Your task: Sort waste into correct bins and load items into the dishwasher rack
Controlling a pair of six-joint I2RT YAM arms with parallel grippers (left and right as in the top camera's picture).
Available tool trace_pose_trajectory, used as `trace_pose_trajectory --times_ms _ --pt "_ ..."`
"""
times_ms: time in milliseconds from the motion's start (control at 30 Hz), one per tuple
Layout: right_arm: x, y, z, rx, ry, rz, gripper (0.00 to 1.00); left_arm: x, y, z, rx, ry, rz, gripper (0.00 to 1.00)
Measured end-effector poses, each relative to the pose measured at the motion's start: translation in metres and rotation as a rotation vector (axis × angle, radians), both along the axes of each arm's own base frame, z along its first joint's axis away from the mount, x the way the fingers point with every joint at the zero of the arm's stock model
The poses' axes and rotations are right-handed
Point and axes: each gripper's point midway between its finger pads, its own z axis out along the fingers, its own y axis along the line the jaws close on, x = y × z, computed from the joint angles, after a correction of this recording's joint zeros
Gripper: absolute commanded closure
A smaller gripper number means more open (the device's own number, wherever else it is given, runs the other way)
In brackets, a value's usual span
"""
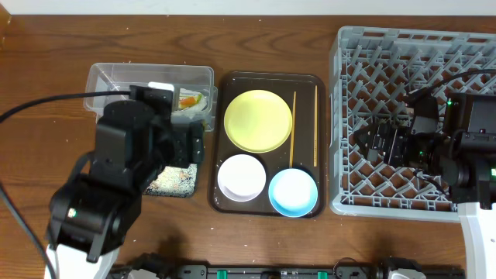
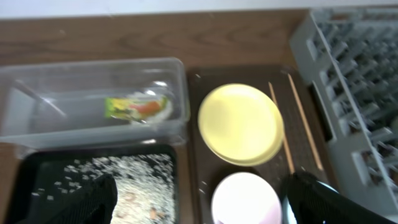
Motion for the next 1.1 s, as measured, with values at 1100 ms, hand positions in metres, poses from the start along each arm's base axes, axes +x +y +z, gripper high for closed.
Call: trace_pose_trajectory --times_ms 1100 --pt "0.0 0.0 -0.002 0.0 0.005 0.0 0.01 -0.028 0.048 -0.138 -0.05 -0.568 0.11 0.05"
